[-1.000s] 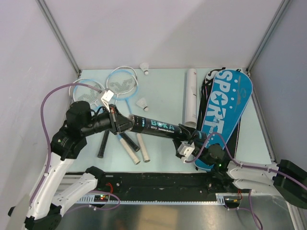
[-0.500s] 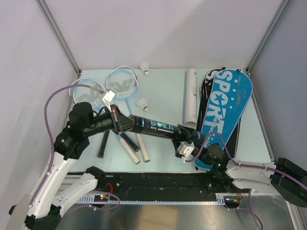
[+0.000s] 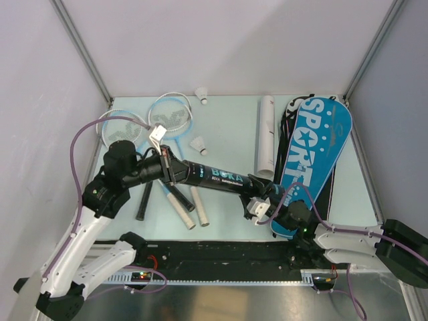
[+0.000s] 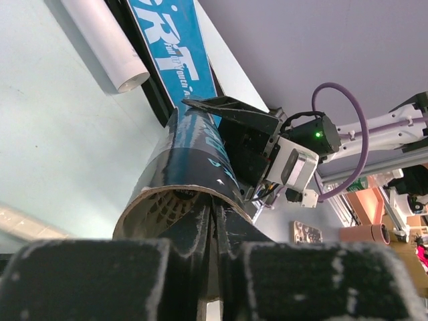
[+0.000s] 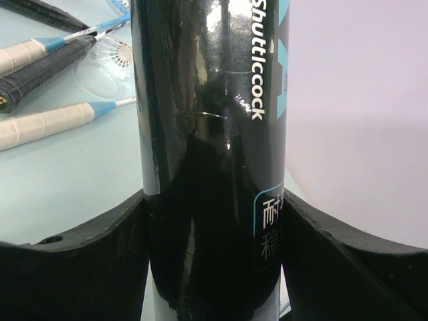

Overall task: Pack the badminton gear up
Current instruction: Place the shuttlecock at the shuttle tube, then close the lid on the shuttle tube.

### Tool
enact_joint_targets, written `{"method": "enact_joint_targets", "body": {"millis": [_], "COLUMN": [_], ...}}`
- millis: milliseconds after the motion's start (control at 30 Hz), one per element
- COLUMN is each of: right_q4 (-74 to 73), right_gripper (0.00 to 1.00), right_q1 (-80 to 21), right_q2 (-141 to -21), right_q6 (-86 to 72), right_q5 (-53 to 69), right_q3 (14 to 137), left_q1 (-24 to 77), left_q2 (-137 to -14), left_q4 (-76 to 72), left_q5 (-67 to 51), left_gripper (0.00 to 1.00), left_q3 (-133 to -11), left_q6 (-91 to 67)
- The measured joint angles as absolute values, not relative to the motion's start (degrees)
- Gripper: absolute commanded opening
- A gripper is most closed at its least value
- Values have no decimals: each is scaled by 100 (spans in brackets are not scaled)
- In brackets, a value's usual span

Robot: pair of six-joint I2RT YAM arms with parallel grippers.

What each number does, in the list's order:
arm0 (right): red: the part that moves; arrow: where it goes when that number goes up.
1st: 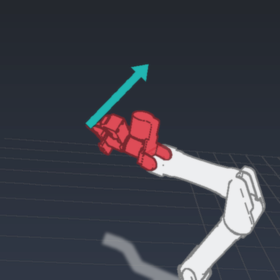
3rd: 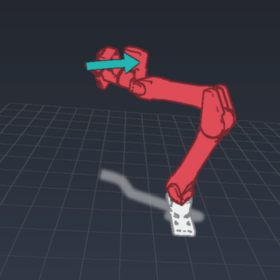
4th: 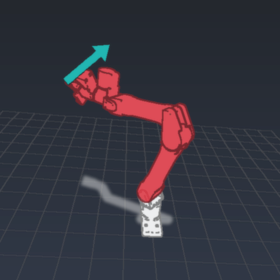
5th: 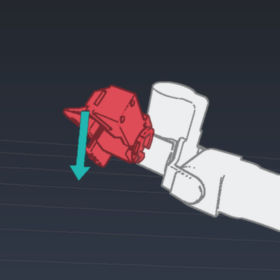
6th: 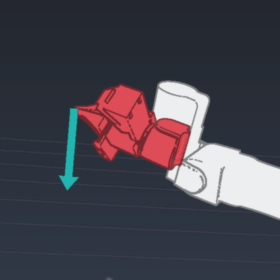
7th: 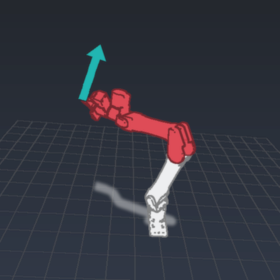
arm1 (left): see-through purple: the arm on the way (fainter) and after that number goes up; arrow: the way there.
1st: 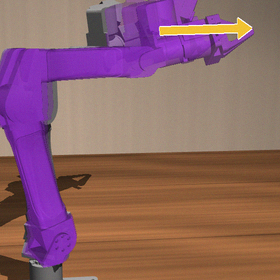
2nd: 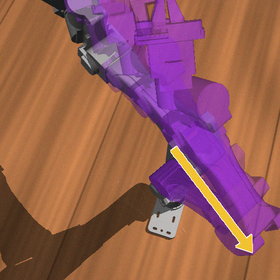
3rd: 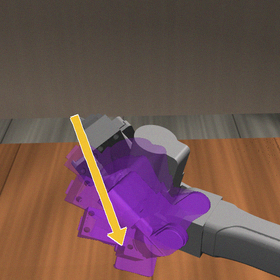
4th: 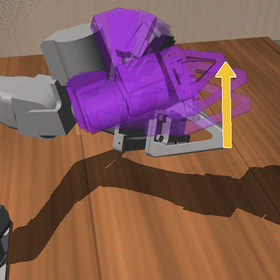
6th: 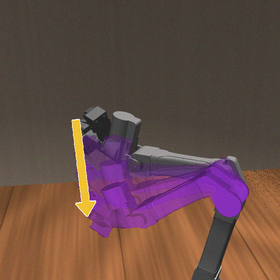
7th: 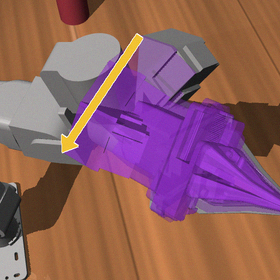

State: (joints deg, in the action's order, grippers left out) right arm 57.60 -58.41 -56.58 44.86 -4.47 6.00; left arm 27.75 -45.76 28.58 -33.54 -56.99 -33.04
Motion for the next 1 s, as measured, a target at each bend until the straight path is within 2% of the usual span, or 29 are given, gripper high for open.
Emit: {"method": "enact_joint_targets", "body": {"millis": [100, 200, 367, 700, 867, 1000], "right_q4": [5778, 5765, 5693, 5649, 5465, 5253], "right_gripper": [23, 24, 24, 24, 22, 21], "right_q1": [-5850, -5874, -5865, -5881, -5894, -5959], "right_q2": [-5634, -5492, -5234, -5004, -4860, -4416], "right_q6": [4471, 4475, 4480, 4480, 4318, 4027], "right_q5": [-454, -462, -576, -556, -685, -967], "right_q3": [591, 548, 506, 504, 495, 460], "left_q1": [2808, 2829, 2834, 2849, 2849, 2845], "left_q2": [-4558, -4504, -4484, -4372, -4327, -4320], "left_q4": [2838, 2919, 3378, 4115, 4215, 4322], "left_q5": [-3306, -3225, -2783, -2095, -1575, -685], "left_gripper": [37, 53, 68, 74, 76, 76], "left_q3": [-5699, -5749, -6283, -7472, -7614, -7489], "left_q6": [-3301, -3297, -3107, -2620, -2480, -2351]}}
